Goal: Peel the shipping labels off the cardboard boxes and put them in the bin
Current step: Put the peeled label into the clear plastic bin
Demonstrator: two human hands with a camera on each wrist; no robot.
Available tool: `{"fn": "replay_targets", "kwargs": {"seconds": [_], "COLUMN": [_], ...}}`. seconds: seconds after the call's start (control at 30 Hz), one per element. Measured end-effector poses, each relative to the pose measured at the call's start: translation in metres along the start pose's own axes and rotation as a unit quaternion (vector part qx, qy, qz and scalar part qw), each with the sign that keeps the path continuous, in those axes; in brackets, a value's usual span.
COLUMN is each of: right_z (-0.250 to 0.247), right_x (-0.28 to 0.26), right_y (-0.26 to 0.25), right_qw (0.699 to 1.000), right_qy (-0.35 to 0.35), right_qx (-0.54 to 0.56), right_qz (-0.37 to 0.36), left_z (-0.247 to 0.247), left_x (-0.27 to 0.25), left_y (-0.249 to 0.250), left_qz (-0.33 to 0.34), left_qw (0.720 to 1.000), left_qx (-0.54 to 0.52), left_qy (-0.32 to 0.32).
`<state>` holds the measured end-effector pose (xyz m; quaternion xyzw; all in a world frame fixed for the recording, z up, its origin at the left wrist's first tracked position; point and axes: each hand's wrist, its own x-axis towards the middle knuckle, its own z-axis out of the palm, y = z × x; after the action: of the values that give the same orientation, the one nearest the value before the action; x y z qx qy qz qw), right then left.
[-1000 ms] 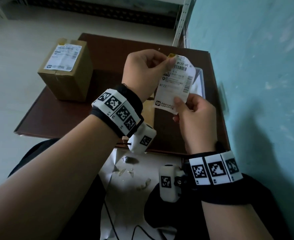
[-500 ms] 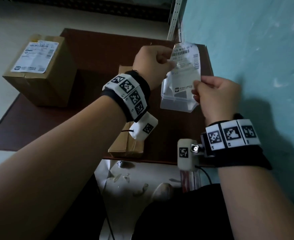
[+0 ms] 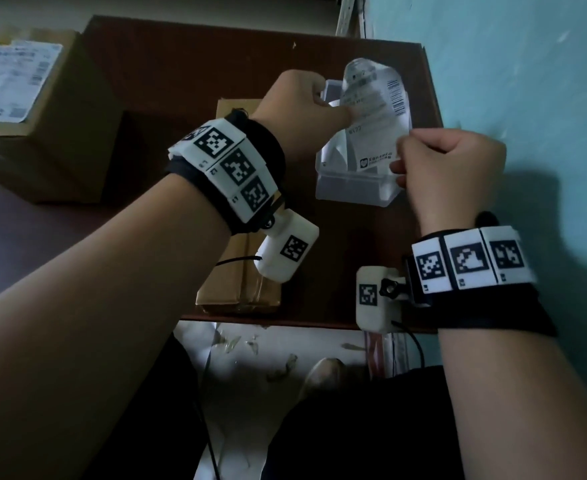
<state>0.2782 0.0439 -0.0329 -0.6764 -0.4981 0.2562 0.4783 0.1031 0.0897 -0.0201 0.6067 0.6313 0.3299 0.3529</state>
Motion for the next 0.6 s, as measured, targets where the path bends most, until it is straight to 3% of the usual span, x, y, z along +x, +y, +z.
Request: {"fn": "replay_targets", "kwargs": {"seconds": [0.17, 0.4, 0.6], "right_z": [0.001, 0.003, 0.003], "right_x": [0.0, 0.007, 0.012], "right_y": [0.001, 0.003, 0.003], "right_qw": [0.998, 0.994, 0.989], "right_qy": [-0.019, -0.017, -0.004], "right_qx": [-0.052, -0.107, -0.145], "right_qz": [-0.008, -0.031, -0.025], "left_z": [0.0, -0.005, -0.004], "left_x": [-0.01, -0.015, -0.018], "left_y": [0.006, 0.005, 0.006], "left_qz": [0.011, 0.002, -0.003], "left_qw": [0.999, 1.0, 1.0], "left_qx": [0.018, -0.013, -0.009], "left_qy": [-0.031, 0.014, 0.008]}}
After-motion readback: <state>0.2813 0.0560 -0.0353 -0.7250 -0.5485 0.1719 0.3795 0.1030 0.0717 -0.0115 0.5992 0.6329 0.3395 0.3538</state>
